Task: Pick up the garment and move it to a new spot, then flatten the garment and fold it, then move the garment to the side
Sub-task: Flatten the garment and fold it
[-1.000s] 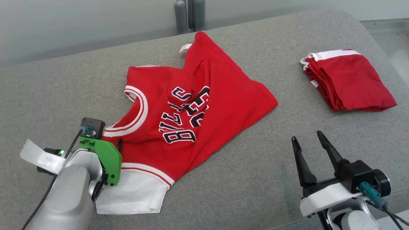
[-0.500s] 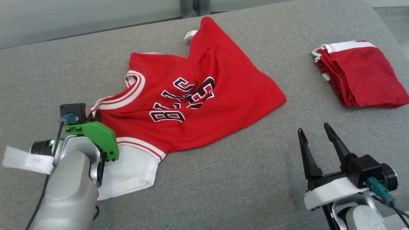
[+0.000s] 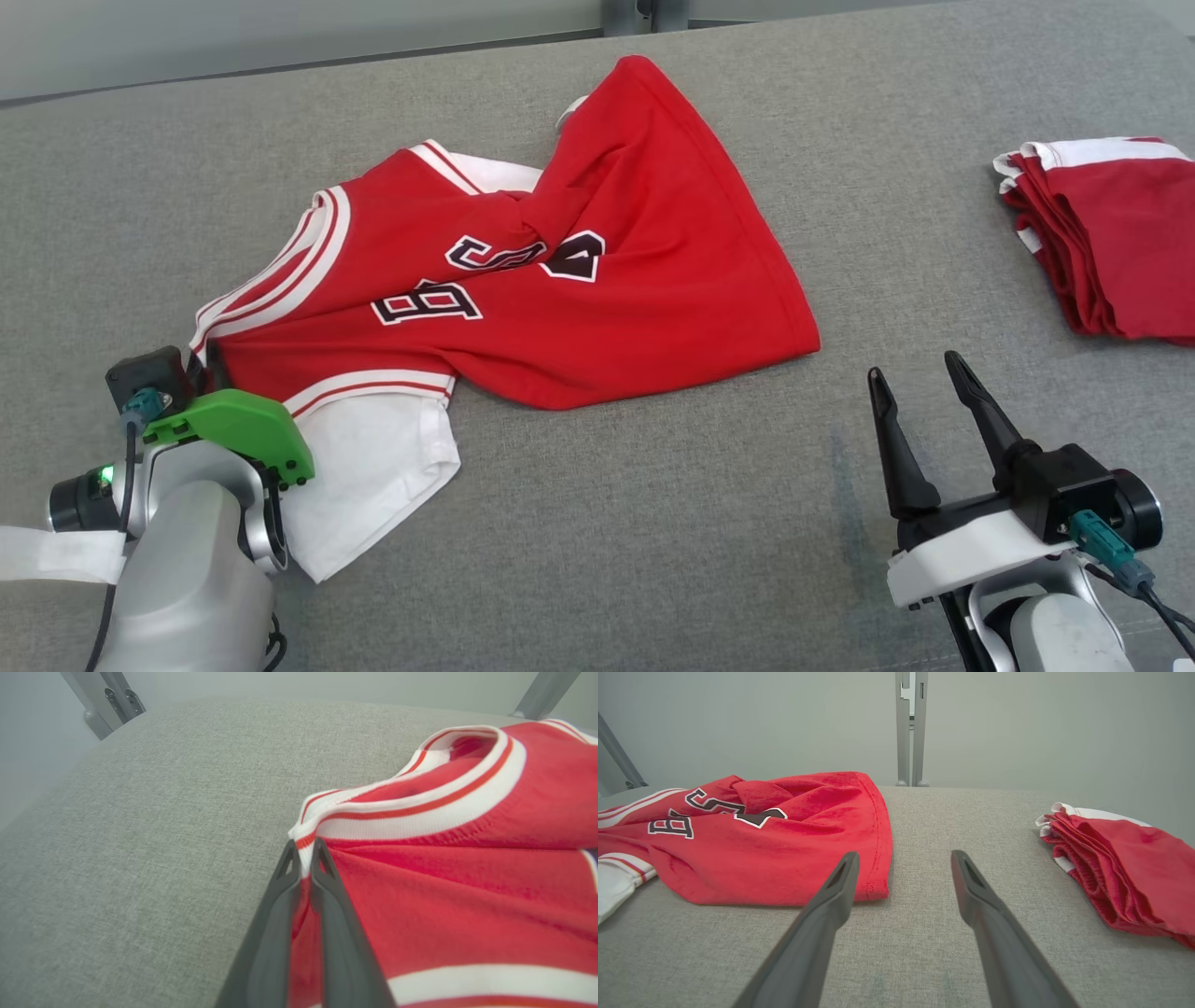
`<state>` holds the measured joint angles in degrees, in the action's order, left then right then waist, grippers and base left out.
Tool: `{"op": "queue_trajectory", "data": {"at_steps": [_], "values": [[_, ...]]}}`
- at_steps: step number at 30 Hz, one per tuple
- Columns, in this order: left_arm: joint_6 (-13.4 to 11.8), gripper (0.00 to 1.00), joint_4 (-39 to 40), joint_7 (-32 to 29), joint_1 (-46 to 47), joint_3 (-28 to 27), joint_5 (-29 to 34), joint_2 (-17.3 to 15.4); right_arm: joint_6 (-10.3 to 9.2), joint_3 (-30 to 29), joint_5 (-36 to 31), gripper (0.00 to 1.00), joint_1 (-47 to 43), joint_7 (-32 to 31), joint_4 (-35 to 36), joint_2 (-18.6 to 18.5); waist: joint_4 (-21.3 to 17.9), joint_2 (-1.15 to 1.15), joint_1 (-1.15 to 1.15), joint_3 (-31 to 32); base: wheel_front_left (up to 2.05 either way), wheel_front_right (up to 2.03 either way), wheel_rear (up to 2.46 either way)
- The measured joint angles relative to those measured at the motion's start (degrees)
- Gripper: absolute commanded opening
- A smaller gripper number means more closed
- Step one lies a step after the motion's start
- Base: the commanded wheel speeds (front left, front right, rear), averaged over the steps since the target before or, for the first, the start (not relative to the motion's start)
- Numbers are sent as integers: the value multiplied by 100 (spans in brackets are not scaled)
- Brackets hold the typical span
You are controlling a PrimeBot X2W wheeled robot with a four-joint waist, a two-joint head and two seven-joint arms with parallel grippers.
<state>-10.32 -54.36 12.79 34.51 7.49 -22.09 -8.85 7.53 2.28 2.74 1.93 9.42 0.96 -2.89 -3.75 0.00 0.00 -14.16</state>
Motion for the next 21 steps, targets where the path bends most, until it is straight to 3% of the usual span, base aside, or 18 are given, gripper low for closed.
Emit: {"op": "queue_trajectory", "data": {"at_steps": [3, 4, 5, 7, 12, 21], "values": [[159, 0, -108, 45, 2, 69, 12, -91, 0, 8, -2, 100, 0, -10, 3, 1, 44, 0, 0, 1, 0, 0, 0], [310, 69, -145, 45, 7, 155, 49, -103, 0, 7, -3, 100, 0, -11, 5, 1, 54, 0, 0, 4, 0, 0, 0], [437, 100, -160, 51, 12, 221, 77, -107, 0, 8, -3, 100, 0, -26, 5, 1, 62, 0, 0, 8, 0, 0, 0], [587, 100, -178, 92, 29, 327, 135, -116, 0, 7, -8, 100, 0, -26, 3, 1, 77, 0, 0, 25, 0, 0, 0], [620, 100, 315, 212, -82, 388, 289, -107, 0, -34, -5, 100, -19, -25, -30, 2, 125, 0, 0, 137, 0, 0, 0], [550, 100, 3604, 233, -1948, -167, 760, 235, 0, -181, 38, 100, -97, 62, -280, 2, 276, 0, 0, 442, 0, 0, 0]]}}
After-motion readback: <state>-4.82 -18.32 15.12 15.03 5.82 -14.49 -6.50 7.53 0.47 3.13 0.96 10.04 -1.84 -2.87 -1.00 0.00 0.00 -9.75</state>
